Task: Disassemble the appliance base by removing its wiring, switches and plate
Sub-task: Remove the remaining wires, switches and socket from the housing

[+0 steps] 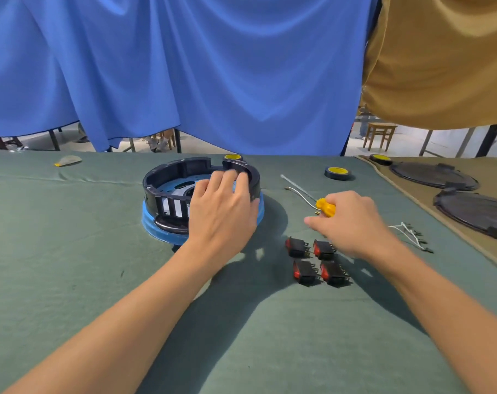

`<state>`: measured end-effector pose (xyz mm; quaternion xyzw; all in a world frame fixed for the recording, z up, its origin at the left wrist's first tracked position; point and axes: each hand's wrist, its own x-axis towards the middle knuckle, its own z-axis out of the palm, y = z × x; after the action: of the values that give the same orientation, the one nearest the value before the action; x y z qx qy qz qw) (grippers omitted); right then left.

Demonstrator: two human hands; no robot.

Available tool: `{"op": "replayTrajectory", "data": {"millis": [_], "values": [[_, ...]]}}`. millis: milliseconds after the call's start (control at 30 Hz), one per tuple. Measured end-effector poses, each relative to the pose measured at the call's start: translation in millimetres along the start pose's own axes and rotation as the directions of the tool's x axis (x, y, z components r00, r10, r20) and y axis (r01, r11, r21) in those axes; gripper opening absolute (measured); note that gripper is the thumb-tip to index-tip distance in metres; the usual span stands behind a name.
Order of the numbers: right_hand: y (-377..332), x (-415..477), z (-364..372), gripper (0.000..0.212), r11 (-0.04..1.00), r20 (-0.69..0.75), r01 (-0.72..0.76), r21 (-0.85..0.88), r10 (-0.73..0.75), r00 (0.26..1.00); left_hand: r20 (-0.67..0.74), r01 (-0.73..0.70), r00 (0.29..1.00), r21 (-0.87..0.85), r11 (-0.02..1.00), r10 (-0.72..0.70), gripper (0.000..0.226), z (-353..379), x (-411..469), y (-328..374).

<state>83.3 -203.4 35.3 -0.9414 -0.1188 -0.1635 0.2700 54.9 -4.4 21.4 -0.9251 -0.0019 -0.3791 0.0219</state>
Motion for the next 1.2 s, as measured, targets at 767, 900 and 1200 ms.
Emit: {"op": "replayTrajectory", "data": {"millis": [767, 900, 1200], "values": [[-78.3, 62.3, 22.6, 0.027, 0.854, 0.088, -0.109, 0.509, 0.074, 0.993, -0.041, -0.082, 0.996, -0.075, 0.994, 0.080, 0.045, 26.5, 8.0, -66.9], [-79.8, 81.5, 34.2, 0.031, 0.802, 0.074, -0.162, 0.575, 0.146, 0.987, 0.131, -0.041, 0.991, 0.017, 0.999, 0.038, 0.043, 24.8, 25.9, -57.6], [-58.5, 89.6, 62.4, 0.030, 0.893, 0.105, -0.232, 0.385, 0.208, 0.973, 0.275, 0.022, 0.961, -0.092, 0.996, 0.004, 0.036, 32.1, 56.6, -35.1]]}}
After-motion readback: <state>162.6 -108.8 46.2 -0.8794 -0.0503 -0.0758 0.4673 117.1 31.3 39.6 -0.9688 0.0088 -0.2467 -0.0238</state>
